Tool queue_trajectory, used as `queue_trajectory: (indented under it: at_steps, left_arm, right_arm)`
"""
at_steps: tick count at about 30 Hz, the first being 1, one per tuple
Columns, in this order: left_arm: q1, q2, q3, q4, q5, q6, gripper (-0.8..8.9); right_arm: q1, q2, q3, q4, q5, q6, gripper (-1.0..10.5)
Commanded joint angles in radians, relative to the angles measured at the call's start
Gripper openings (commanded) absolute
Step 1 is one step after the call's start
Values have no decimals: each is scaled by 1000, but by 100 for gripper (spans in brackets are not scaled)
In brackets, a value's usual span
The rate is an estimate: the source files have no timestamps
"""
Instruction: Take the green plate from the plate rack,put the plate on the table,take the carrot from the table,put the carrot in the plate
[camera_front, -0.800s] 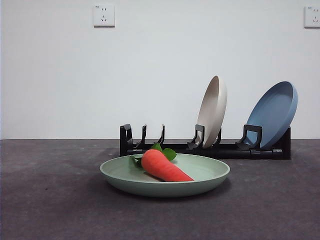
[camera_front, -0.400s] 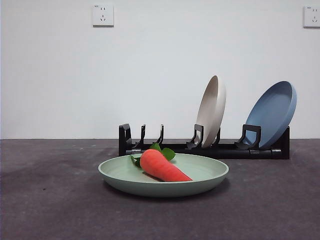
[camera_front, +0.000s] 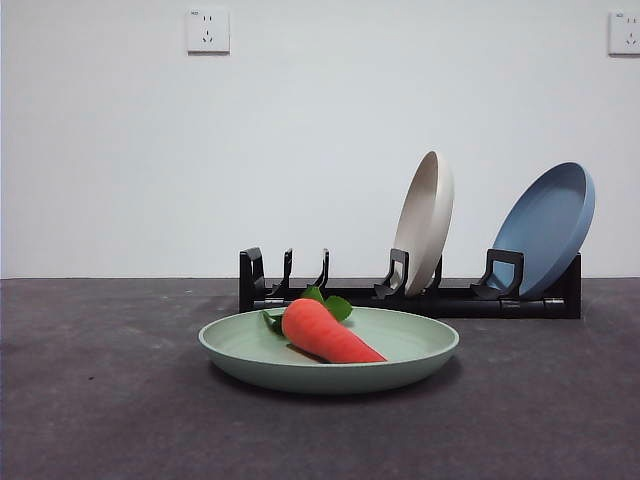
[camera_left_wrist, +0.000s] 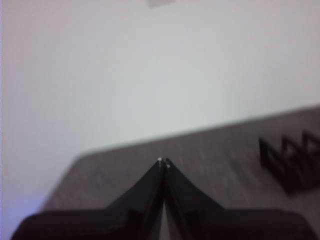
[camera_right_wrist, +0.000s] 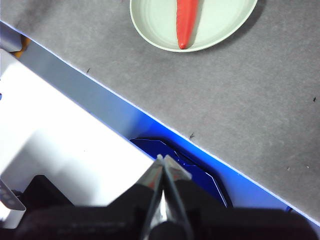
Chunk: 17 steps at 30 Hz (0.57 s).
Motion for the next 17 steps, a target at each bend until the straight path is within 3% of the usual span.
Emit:
queue_trajectory:
  at_steps: [1, 8, 17]
  left_arm:
    - [14, -74, -118, 12, 8, -53, -3]
    - [21, -157, -281, 12, 10, -134, -3]
    - [21, -201, -352, -63, 36, -183, -3]
  right_arm:
    - [2, -2, -6, 5, 2, -8, 1]
    - [2, -2, -6, 5, 2, -8, 1]
    - [2, -2, -6, 5, 2, -8, 1]
